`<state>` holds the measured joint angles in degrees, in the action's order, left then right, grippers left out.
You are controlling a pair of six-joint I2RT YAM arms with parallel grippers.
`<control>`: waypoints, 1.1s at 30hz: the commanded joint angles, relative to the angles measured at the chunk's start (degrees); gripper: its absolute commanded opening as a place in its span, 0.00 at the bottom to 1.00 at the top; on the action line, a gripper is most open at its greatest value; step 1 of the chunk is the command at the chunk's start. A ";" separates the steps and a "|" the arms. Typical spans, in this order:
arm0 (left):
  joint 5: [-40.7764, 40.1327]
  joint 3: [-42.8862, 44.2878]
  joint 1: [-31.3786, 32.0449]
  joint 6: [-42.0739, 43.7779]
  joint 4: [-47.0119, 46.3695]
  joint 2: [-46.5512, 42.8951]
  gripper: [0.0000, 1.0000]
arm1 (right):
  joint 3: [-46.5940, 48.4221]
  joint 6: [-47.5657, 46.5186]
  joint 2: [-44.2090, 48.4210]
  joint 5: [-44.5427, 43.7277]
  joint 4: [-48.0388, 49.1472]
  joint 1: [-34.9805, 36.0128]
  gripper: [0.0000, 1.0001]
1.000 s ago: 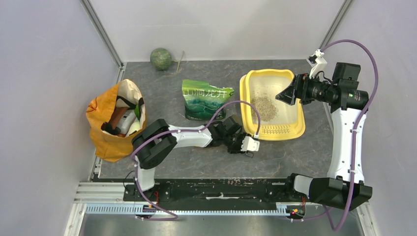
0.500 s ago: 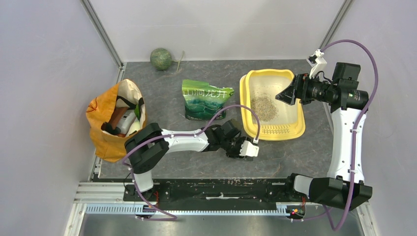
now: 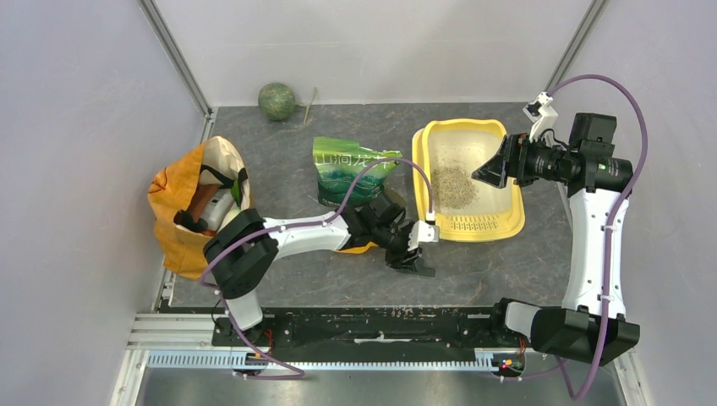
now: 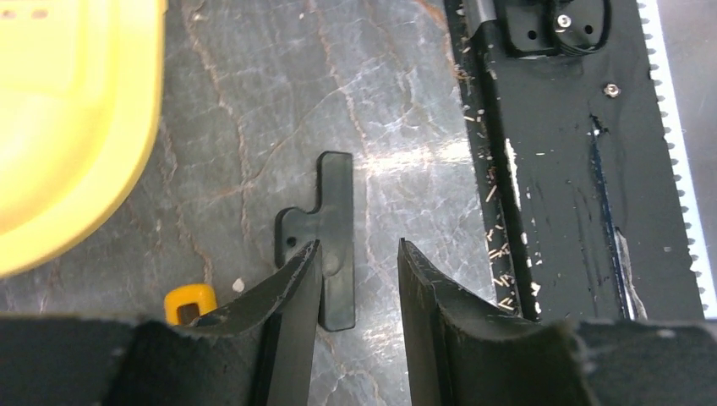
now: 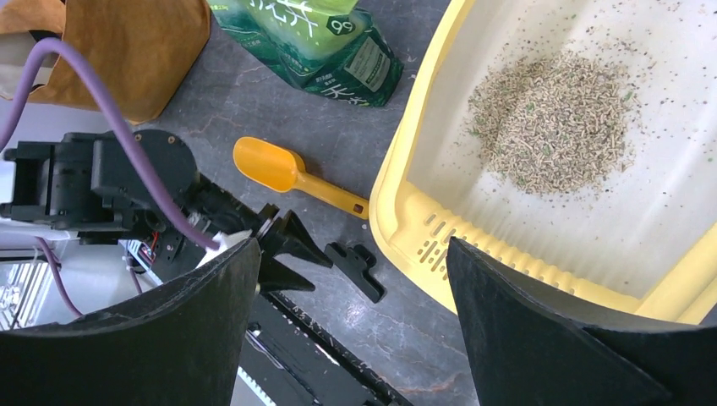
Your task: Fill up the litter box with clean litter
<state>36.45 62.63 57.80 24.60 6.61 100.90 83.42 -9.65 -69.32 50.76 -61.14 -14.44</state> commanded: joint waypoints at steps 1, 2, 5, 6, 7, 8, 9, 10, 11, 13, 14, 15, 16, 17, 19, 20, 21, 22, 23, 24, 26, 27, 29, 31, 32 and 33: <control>0.98 3.04 -1.86 -3.48 0.21 2.12 0.45 | -0.18 -0.64 1.27 1.71 -0.41 -0.19 0.88; 0.59 3.53 -2.10 -3.31 0.48 2.70 0.45 | -0.18 -0.70 1.28 1.79 -0.39 -0.16 0.88; 0.03 4.78 -2.87 -2.19 1.14 4.52 0.46 | -0.18 -0.79 1.38 1.90 -0.43 -0.18 0.88; -0.07 5.02 -2.87 -1.41 1.49 4.96 0.46 | -0.23 -0.87 1.51 1.82 -0.54 -0.22 0.88; -0.09 5.27 -2.87 -1.06 1.65 5.36 0.46 | -0.27 -0.98 1.64 1.80 -0.53 -0.19 0.88; 0.01 5.67 -2.92 -0.91 1.92 6.04 0.46 | -0.27 -1.02 1.72 1.69 -0.60 -0.22 0.88; 0.02 6.06 -2.89 -0.57 2.52 6.72 0.47 | -0.23 -1.12 1.66 1.71 -0.76 -0.20 0.88; 0.05 6.40 -2.89 -0.43 2.68 7.18 0.47 | -0.06 -1.29 1.67 1.71 -0.94 -0.21 0.88; 0.16 6.57 -2.88 -0.25 2.70 7.60 0.47 | 0.07 -1.34 1.80 1.71 -0.99 -0.19 0.88; 0.96 7.03 -2.96 0.07 2.77 8.39 0.47 | 0.17 -1.38 1.99 1.71 -1.17 -0.22 0.88; 1.40 7.22 -2.96 0.09 2.86 8.73 0.47 | 0.18 -1.50 2.04 1.70 -1.21 -0.17 0.88; 1.58 7.56 -3.01 0.07 3.13 9.26 0.47 | 0.24 -1.60 2.17 1.71 -1.26 -0.18 0.88; 1.64 7.90 -2.96 0.09 3.42 9.81 0.47 | 0.25 -1.69 2.17 1.71 -1.40 -0.16 0.88; 1.67 8.26 -3.00 0.09 3.80 10.18 0.47 | 0.38 -1.77 2.17 1.66 -1.52 -0.19 0.88; 1.83 8.64 -2.96 0.20 4.32 10.79 0.47 | 0.52 -1.95 2.16 1.63 -1.65 -0.20 0.88; 2.02 8.80 -2.97 0.31 4.54 11.04 0.47 | 0.52 -2.00 2.17 1.62 -1.65 -0.15 0.88; 2.26 8.98 -3.00 0.65 4.99 11.30 0.47 | 0.45 -2.10 2.10 1.54 -1.63 -0.17 0.88; 2.39 9.25 -2.96 0.72 5.38 11.63 0.47 | 0.51 -2.13 2.14 1.53 -1.60 -0.15 0.88; 2.46 9.42 -2.98 0.94 5.73 11.91 0.47 | 0.52 -2.13 2.08 1.53 -1.61 -0.20 0.88; 2.55 9.59 -2.96 1.24 6.18 12.10 0.46 | 0.52 -2.13 2.00 1.53 -1.61 -0.17 0.88; 2.38 9.64 -2.96 1.33 6.30 12.42 0.45 | 0.60 -2.13 1.91 1.53 -1.61 -0.20 0.88; 2.48 9.75 -3.04 1.13 6.43 12.66 0.44 | 0.61 -2.11 1.81 1.56 -1.57 -0.16 0.88; 2.76 9.96 -3.05 1.11 6.87 13.13 0.40 | 0.69 -2.21 1.74 1.47 -1.61 -0.18 0.88; 2.84 9.92 -3.06 1.10 7.01 13.21 0.35 | 0.78 -2.30 1.73 1.30 -1.61 -0.18 0.88; 2.85 9.88 -3.17 1.18 6.99 13.19 0.32 | 0.78 -2.37 1.68 1.27 -1.60 -0.19 0.88; 2.84 9.83 -3.16 1.22 7.09 13.11 0.28 | 0.78 -2.39 1.69 1.27 -1.54 -0.15 0.88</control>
<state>37.39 70.76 54.83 24.05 13.13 113.67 83.29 -11.22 -68.27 51.20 -62.26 -14.44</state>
